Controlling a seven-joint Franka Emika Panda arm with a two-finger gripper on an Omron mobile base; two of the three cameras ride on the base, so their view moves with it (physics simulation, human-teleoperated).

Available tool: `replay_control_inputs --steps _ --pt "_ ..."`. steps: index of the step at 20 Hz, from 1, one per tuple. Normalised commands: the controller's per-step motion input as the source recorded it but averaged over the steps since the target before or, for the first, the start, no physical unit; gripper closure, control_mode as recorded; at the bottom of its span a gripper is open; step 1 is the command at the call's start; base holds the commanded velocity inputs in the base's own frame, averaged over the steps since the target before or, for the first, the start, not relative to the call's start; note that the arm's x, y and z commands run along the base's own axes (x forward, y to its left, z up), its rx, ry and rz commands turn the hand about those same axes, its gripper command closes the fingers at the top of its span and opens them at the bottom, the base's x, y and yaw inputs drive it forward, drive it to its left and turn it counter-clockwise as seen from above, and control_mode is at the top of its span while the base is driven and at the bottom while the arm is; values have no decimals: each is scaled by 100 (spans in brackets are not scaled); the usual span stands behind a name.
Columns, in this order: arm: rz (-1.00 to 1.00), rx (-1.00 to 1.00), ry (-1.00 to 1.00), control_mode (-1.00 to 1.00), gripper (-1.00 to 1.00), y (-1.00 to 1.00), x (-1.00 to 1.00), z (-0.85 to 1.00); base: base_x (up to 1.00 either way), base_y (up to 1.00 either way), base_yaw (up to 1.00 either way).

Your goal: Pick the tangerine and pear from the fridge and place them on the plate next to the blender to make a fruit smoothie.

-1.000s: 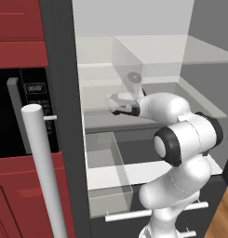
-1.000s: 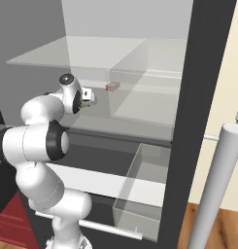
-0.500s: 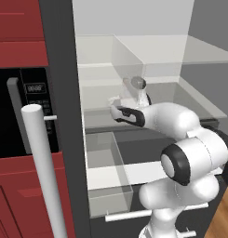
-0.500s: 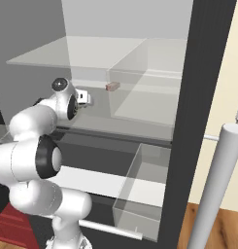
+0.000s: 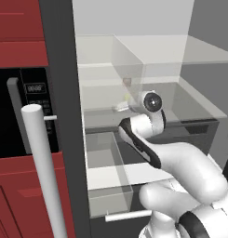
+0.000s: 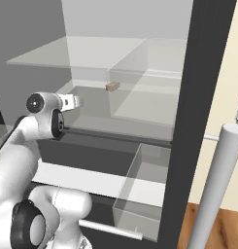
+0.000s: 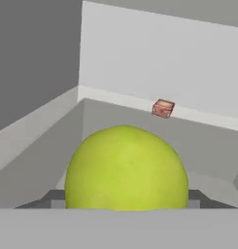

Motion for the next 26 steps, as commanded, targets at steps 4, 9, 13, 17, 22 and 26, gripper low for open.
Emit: replay_control_inputs --steps 4,9,13,17,22,26 --pt "0 -2 -2 -100 100 0 -100 87 0 0 0" --pt "-2 0 4 -100 100 -6 -100 66 0 0 0" --pt "0 6 17 -100 100 -23 -100 46 0 0 0" --pt "0 4 32 -100 100 -14 -100 25 0 0 0" --pt "-4 0 12 100 100 -10 -80 -5 -20 -7 -2" --pt "0 0 0 100 100 0 0 0 -100 -56 -2"
